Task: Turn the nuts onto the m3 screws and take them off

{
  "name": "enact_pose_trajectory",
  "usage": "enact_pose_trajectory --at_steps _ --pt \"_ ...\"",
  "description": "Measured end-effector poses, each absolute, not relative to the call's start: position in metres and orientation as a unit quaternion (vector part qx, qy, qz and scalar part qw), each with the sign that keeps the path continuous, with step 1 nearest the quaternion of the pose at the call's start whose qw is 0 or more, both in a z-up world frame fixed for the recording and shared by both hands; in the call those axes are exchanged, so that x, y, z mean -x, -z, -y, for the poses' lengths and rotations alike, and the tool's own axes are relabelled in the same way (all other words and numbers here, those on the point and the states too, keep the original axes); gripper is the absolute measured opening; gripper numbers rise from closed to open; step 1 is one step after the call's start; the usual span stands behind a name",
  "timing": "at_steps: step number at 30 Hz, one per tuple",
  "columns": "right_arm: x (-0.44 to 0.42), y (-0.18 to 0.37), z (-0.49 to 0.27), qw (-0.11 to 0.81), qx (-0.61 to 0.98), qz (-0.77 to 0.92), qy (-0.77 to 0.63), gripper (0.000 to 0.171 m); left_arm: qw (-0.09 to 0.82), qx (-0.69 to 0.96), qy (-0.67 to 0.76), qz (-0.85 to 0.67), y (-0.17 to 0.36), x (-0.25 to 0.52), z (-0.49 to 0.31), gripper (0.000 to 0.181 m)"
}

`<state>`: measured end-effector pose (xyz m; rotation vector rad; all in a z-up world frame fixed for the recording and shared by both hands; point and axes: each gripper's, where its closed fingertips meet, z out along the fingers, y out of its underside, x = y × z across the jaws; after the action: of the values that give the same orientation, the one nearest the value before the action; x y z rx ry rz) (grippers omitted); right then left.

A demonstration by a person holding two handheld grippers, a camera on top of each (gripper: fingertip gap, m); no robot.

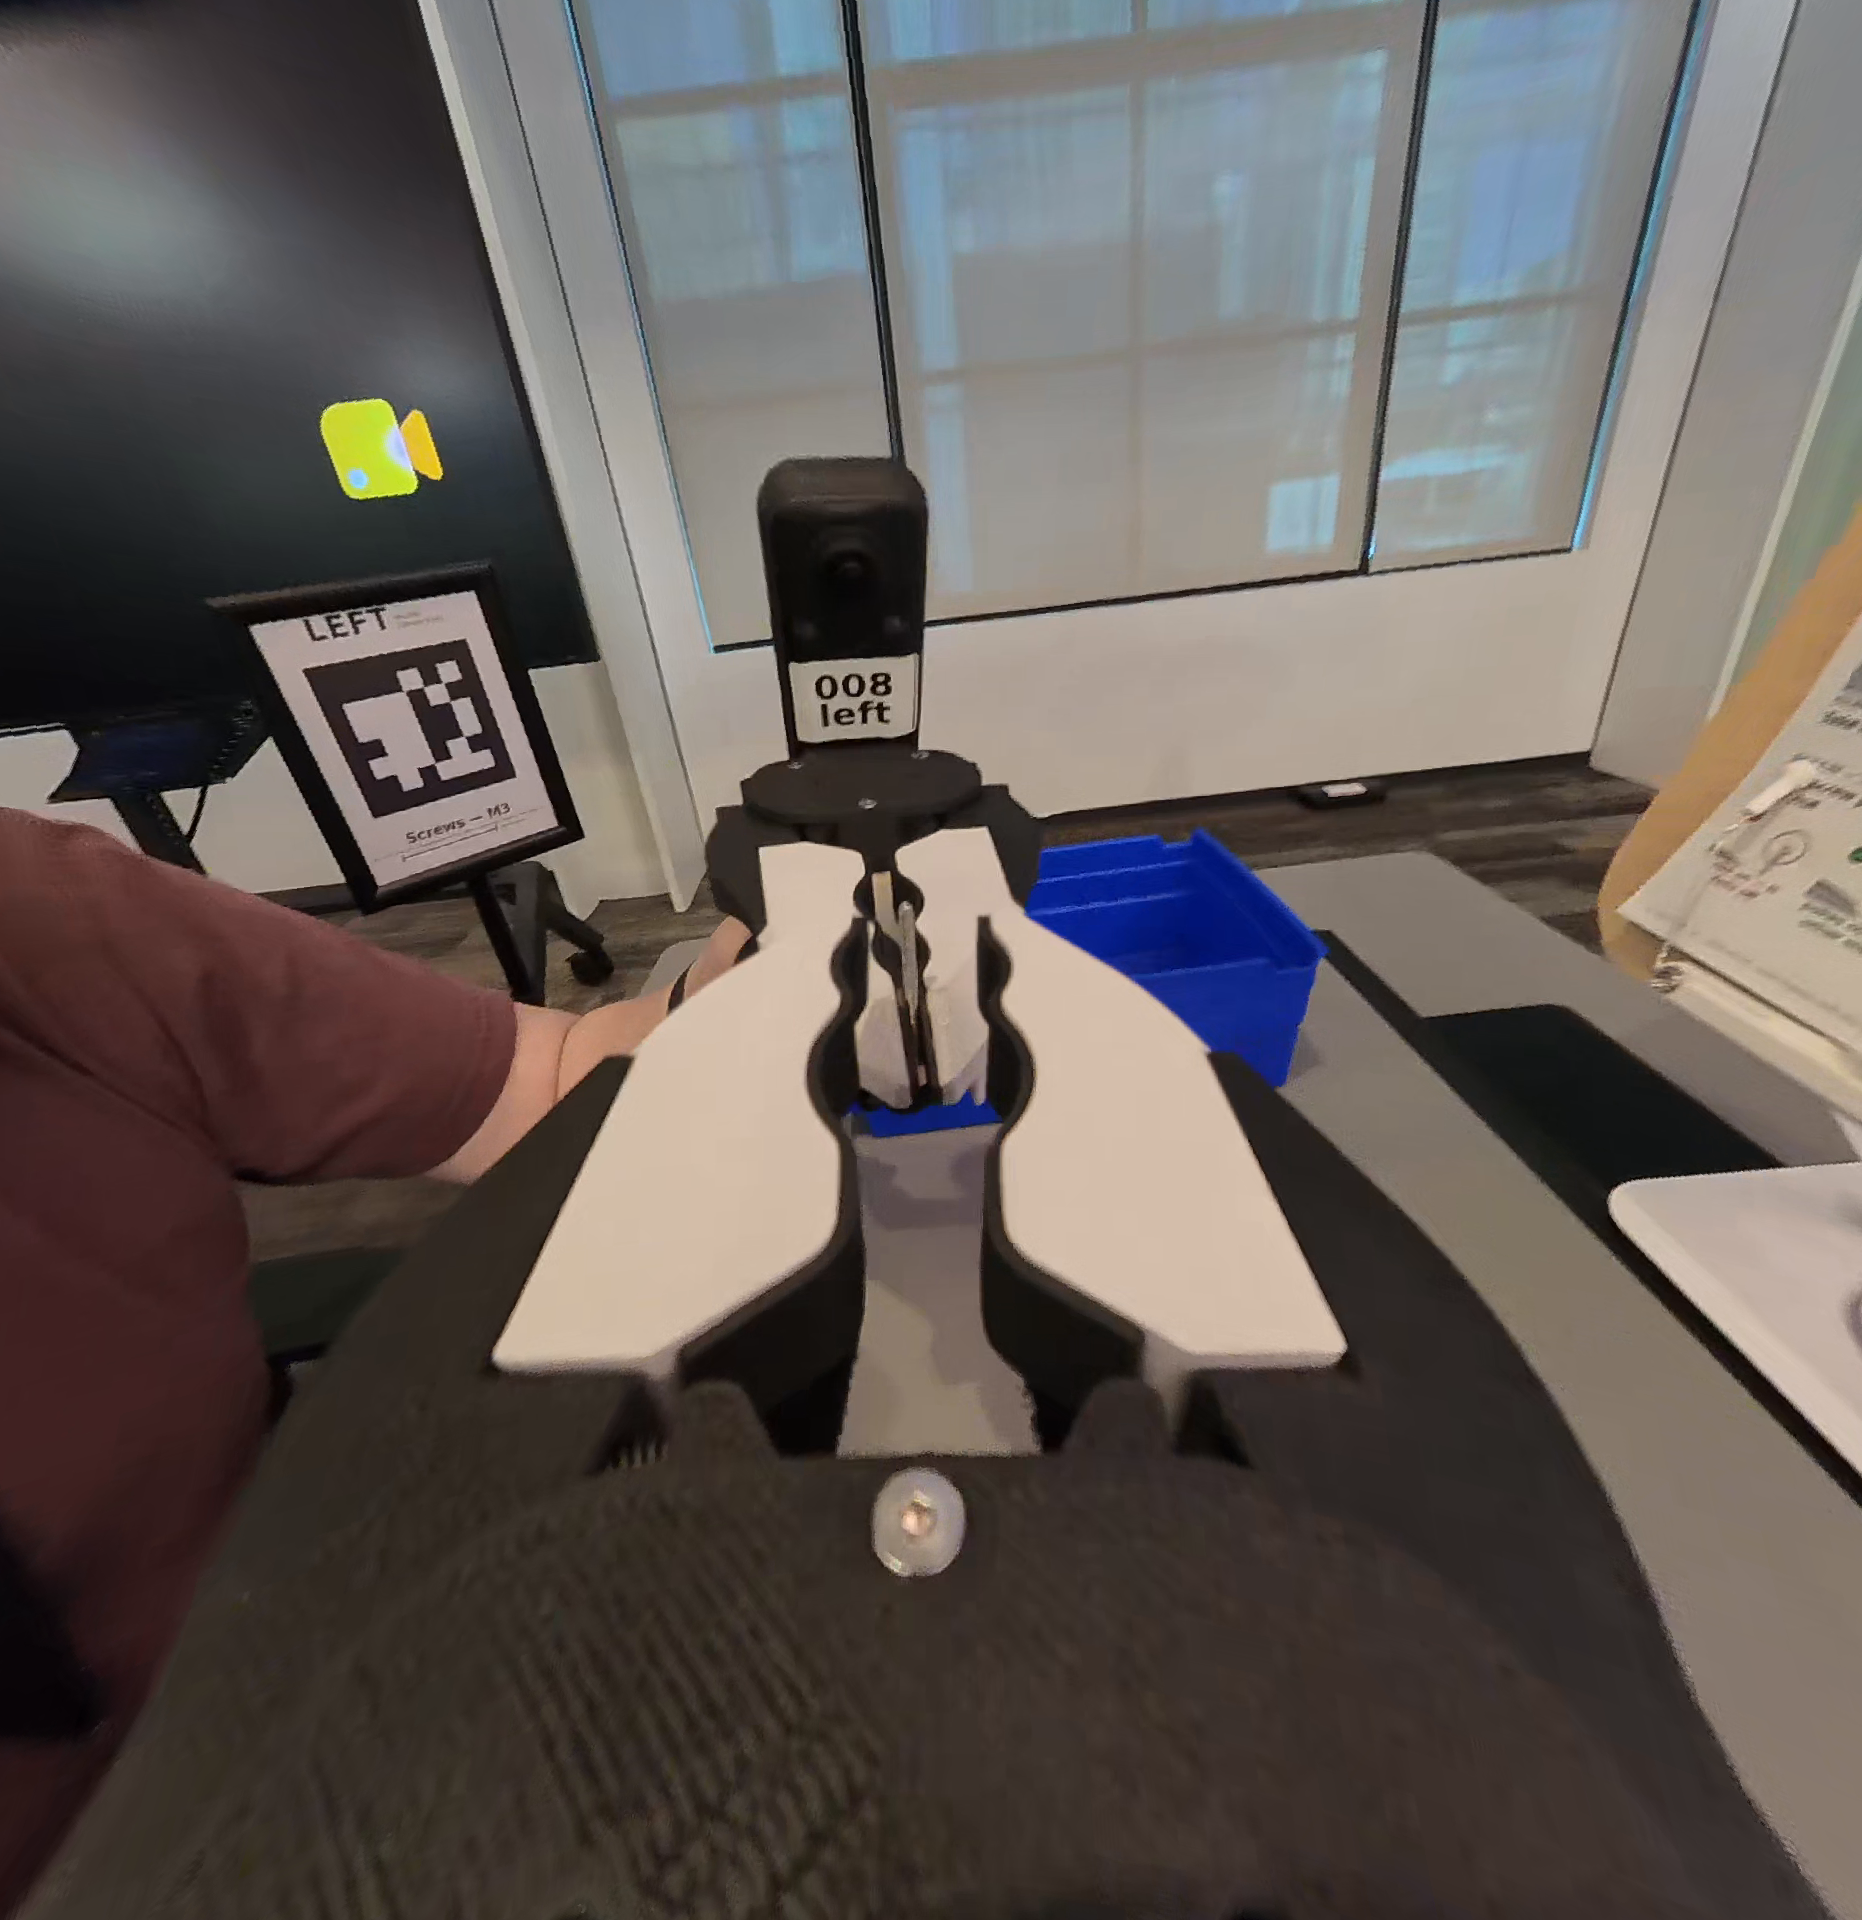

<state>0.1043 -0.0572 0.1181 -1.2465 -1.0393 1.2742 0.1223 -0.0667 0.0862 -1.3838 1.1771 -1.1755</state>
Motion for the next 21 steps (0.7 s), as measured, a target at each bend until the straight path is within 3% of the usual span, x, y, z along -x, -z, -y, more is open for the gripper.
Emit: enact_pose_trajectory --at_steps 15,21 --pt "-0.094 -0.098 0.058 0.46 0.518 0.449 -0.564 0.003 0.456 0.572 0.473 -0.491 -0.078 -0.125 0.065 0.006" --pt "-0.102 -0.081 0.032 0.425 0.532 0.401 -0.613 0.003 0.447 0.629 0.442 -0.458 -0.058 -0.123 0.039 0.053"
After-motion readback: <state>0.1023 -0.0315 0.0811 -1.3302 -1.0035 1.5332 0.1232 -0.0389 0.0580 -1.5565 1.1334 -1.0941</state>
